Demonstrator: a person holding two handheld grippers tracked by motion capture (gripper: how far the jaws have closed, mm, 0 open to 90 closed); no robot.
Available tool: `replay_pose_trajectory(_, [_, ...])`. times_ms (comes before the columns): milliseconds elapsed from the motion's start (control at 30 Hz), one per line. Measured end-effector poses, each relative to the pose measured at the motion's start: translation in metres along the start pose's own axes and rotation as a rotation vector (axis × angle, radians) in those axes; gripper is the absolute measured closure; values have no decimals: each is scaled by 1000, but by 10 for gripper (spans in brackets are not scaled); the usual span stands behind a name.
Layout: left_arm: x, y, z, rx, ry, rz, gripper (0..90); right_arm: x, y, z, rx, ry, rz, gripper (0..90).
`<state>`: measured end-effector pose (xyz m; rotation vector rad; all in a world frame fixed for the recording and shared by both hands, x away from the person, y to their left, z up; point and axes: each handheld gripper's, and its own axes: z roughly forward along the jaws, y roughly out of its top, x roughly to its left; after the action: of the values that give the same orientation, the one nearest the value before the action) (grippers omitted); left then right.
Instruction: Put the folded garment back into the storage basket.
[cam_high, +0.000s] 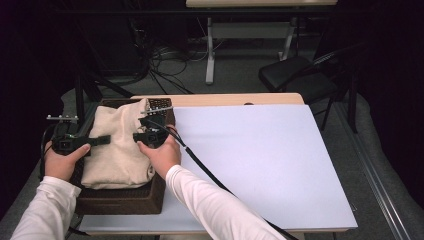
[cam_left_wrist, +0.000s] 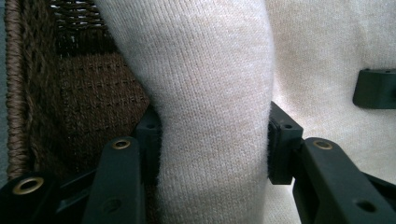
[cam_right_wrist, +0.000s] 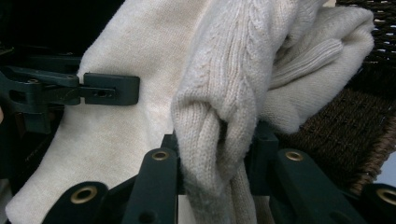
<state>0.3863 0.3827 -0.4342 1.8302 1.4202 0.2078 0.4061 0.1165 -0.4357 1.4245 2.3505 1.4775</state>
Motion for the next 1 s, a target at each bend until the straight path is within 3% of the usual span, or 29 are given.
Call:
replay_pose_trajectory(133, [0,1,1,9,21,17,512,0,-1,2,-7,-5,1,663])
replay_pose_trajectory(233, [2,2,9,35,118,48,404,-4,0,7,37,-42,-7,451])
replay_pose_trajectory(300, [5,-1,14,20,192,112,246,-8,0,8,29,-95,-49,337])
replay_pose_trajectory(367, [8,-1,11,-31,230,109,167,-9,1,5,4,-149,-132,260])
replay_pose_trajectory(433, [10,1,7,-43,223,77,146,-9,2,3,-3,-158,-178,228])
replay_pose_trajectory(633, [8,1,3,-54,203,36,101,-9,3,0,21,-138,-188,207])
replay_pose_trajectory(800, [5,1,3,-62,186,19,67,-6,3,-4,9,-150,-223,189])
replay_pose_trajectory(1000, [0,2,1,-64,190,-5,4,-8,8,-13,21,-142,-201,144])
